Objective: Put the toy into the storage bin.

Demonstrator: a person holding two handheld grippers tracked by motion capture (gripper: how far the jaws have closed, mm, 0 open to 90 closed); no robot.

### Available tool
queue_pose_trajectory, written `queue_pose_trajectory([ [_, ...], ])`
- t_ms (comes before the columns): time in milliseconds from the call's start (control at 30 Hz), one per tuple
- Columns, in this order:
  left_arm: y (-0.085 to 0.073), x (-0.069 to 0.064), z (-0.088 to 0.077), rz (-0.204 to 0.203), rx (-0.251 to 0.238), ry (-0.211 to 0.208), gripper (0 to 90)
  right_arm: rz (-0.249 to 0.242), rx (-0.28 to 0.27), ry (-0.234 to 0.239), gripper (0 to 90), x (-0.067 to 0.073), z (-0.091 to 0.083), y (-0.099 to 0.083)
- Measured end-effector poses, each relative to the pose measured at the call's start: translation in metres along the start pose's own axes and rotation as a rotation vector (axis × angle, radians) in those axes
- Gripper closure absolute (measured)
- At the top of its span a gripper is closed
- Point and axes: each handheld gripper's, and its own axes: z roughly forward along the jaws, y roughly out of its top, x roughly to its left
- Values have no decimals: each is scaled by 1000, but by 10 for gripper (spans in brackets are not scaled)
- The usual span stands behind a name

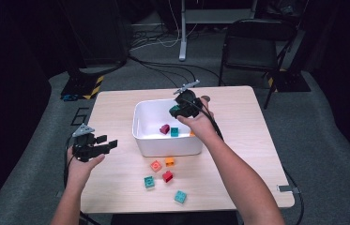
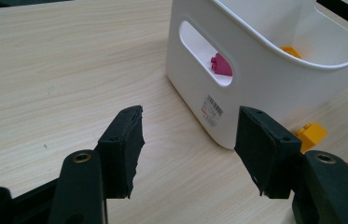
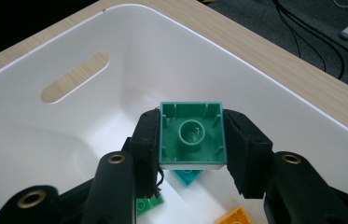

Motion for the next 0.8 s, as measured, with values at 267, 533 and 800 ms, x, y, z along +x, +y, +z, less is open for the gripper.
queue_pose_trajectory([
  [267, 0, 0, 0, 0, -1, -1, 413, 34, 8, -14, 580, -5, 18, 1],
  [533, 0, -1, 2, -1, -1, -2, 413, 50, 45, -22, 580, -7, 33, -1],
  [800, 0, -1, 1, 3, 1, -4, 413, 58, 69, -25, 545, -7, 36, -2],
])
